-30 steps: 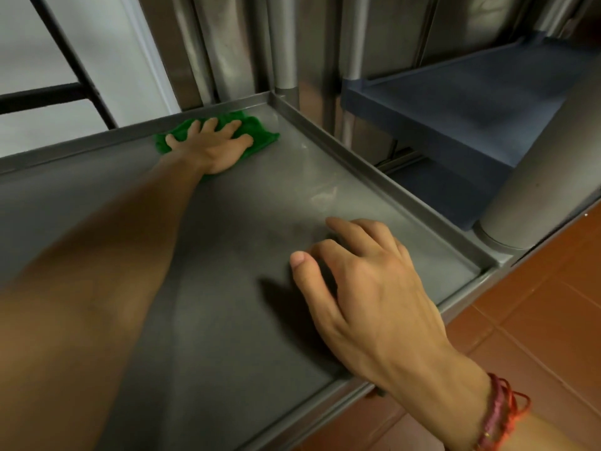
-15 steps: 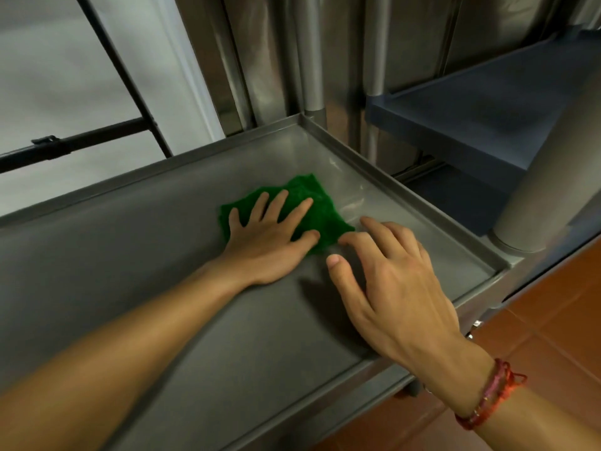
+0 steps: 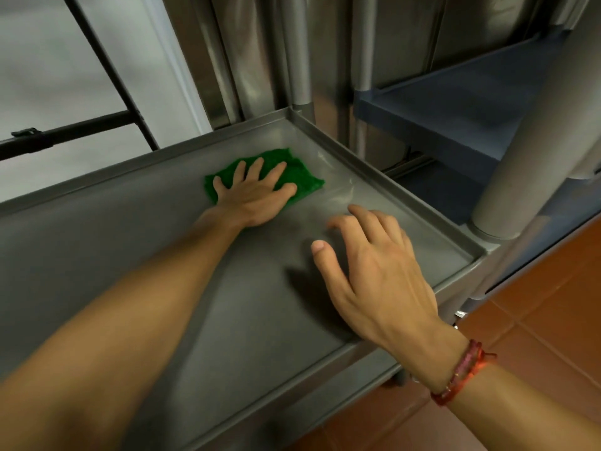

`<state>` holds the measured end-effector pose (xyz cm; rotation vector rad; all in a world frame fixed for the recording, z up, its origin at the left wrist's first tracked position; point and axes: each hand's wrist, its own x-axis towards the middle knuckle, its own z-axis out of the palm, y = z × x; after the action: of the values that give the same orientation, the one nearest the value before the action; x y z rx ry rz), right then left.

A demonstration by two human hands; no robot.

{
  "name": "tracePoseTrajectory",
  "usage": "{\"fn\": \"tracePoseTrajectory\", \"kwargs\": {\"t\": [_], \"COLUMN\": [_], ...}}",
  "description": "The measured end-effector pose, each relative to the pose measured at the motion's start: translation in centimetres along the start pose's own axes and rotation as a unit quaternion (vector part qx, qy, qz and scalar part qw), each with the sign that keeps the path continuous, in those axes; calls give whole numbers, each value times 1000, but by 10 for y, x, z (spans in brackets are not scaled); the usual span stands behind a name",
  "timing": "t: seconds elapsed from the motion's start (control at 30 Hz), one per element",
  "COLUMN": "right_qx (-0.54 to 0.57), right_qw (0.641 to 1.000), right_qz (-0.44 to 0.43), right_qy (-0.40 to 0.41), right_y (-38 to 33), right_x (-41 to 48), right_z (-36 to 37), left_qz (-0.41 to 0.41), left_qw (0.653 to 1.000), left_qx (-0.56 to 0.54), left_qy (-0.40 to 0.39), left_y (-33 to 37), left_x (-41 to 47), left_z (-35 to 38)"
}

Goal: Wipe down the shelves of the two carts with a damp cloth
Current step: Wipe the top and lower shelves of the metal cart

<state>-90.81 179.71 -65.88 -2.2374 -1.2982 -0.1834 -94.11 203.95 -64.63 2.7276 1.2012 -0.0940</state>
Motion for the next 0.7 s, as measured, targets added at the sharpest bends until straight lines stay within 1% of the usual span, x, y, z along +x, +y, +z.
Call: {"fn": "tracePoseTrajectory", "kwargs": {"t": [0.2,0.43,0.57,0.63,0.7], "right_qx": [15,49,80,98,135], "right_qw": [1000,998,996,994,991], "right_qz": [-4,-2,3,-1,0], "right_qy": [15,36,42,37,15], "right_y": [0,2,2,2,2], "right_x": [0,0,0,1,2], "right_z": [0,0,-3,-4,-6], "left_qz": [20,93,137,146,145], "left_qw": [1000,994,989,988,988], "left_qx": [-4,43,36,23,12], "left_qy": [-10,-34,-42,-47,-44], "left_y": [14,36,53,56,55], "left_x": [-41,-117,-159,-166,-167], "left_z": [7,18,23,24,23]}}
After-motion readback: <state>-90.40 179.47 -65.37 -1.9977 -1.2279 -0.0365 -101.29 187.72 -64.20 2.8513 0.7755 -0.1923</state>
